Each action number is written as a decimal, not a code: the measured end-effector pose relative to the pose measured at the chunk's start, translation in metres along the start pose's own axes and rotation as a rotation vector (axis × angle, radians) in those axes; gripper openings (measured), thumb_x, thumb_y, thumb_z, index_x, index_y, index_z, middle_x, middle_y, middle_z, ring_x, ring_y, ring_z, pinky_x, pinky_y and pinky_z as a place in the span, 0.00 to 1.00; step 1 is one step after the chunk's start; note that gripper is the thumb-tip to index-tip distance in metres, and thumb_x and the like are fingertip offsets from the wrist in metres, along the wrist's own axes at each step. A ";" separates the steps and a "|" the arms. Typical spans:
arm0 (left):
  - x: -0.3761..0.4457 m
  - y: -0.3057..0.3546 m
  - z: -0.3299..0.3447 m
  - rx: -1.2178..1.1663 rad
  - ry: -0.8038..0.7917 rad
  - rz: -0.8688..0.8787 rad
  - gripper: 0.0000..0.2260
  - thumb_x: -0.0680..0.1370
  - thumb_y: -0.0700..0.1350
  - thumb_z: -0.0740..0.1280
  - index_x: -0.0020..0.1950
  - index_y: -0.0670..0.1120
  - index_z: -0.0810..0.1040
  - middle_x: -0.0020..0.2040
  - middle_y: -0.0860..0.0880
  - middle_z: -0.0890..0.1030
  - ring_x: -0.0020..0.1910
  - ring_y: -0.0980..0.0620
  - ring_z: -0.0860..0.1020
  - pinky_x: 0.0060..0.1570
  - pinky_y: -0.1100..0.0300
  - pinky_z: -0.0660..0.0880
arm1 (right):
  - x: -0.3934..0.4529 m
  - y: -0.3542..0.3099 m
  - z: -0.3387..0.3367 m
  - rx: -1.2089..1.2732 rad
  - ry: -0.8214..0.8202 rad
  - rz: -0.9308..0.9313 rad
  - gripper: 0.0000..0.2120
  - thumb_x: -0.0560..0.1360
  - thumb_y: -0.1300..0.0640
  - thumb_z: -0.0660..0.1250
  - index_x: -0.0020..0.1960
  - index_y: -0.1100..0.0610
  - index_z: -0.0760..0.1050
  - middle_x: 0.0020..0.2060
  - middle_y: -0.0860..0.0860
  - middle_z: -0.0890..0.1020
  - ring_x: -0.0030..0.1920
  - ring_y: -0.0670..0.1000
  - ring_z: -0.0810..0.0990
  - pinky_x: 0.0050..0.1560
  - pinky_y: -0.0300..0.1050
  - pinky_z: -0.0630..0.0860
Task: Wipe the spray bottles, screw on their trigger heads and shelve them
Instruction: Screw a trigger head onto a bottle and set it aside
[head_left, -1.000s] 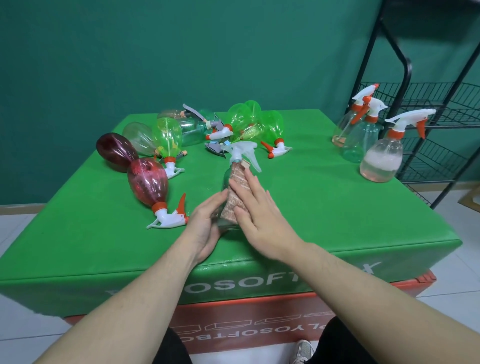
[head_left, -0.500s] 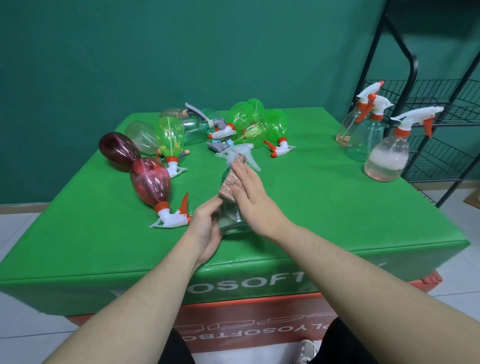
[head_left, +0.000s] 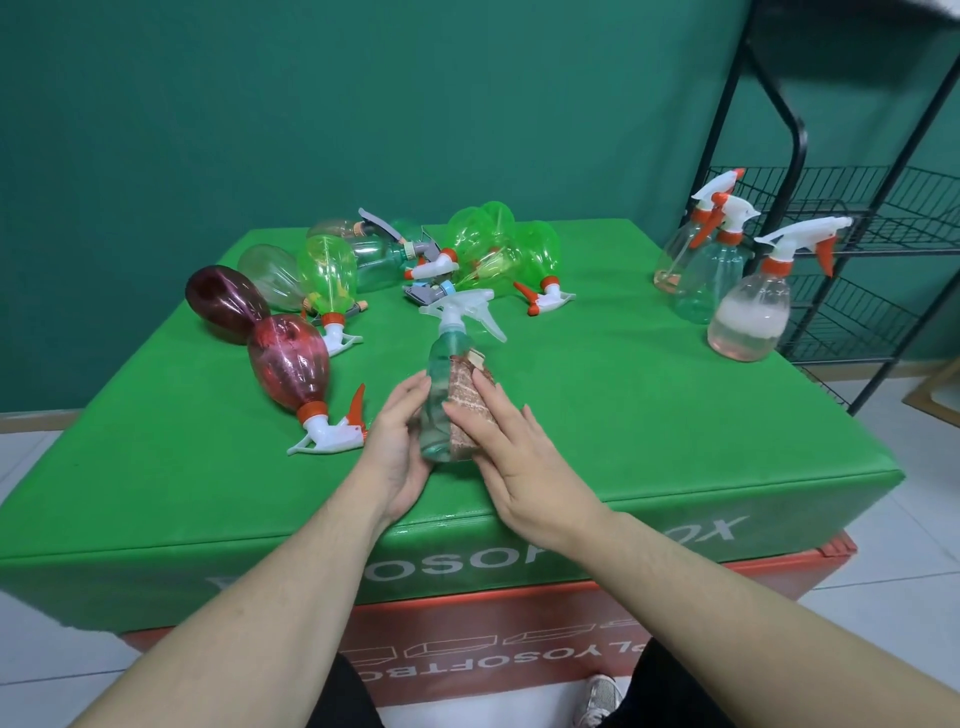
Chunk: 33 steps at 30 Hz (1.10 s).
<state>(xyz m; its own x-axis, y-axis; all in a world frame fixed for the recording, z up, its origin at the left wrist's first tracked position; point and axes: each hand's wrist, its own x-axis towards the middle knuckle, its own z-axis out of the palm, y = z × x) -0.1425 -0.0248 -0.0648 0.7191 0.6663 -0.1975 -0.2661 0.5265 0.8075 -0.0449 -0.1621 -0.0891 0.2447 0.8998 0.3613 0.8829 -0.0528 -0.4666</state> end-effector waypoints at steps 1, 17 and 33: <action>-0.001 0.000 0.001 -0.005 0.001 -0.004 0.21 0.84 0.44 0.63 0.76 0.39 0.70 0.60 0.39 0.83 0.51 0.44 0.83 0.51 0.50 0.81 | -0.001 -0.001 0.000 0.010 0.010 0.001 0.29 0.84 0.60 0.56 0.79 0.38 0.55 0.82 0.42 0.45 0.82 0.51 0.46 0.78 0.67 0.50; -0.005 0.001 0.002 0.124 -0.154 -0.010 0.20 0.74 0.51 0.68 0.63 0.45 0.82 0.54 0.44 0.86 0.48 0.49 0.83 0.50 0.54 0.77 | 0.042 -0.014 -0.011 0.204 0.074 0.144 0.28 0.83 0.47 0.51 0.82 0.46 0.54 0.81 0.41 0.43 0.80 0.40 0.48 0.80 0.52 0.54; 0.001 -0.001 0.001 0.092 -0.036 -0.017 0.13 0.83 0.47 0.63 0.62 0.42 0.81 0.46 0.45 0.85 0.40 0.48 0.83 0.41 0.57 0.81 | 0.050 -0.022 -0.012 0.339 -0.005 0.303 0.25 0.87 0.50 0.47 0.82 0.48 0.47 0.82 0.45 0.49 0.79 0.40 0.50 0.73 0.35 0.46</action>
<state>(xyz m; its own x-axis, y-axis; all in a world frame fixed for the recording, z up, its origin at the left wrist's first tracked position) -0.1407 -0.0252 -0.0651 0.7463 0.6372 -0.1924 -0.1947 0.4854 0.8523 -0.0474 -0.1213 -0.0509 0.4693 0.8676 0.1640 0.5905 -0.1703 -0.7888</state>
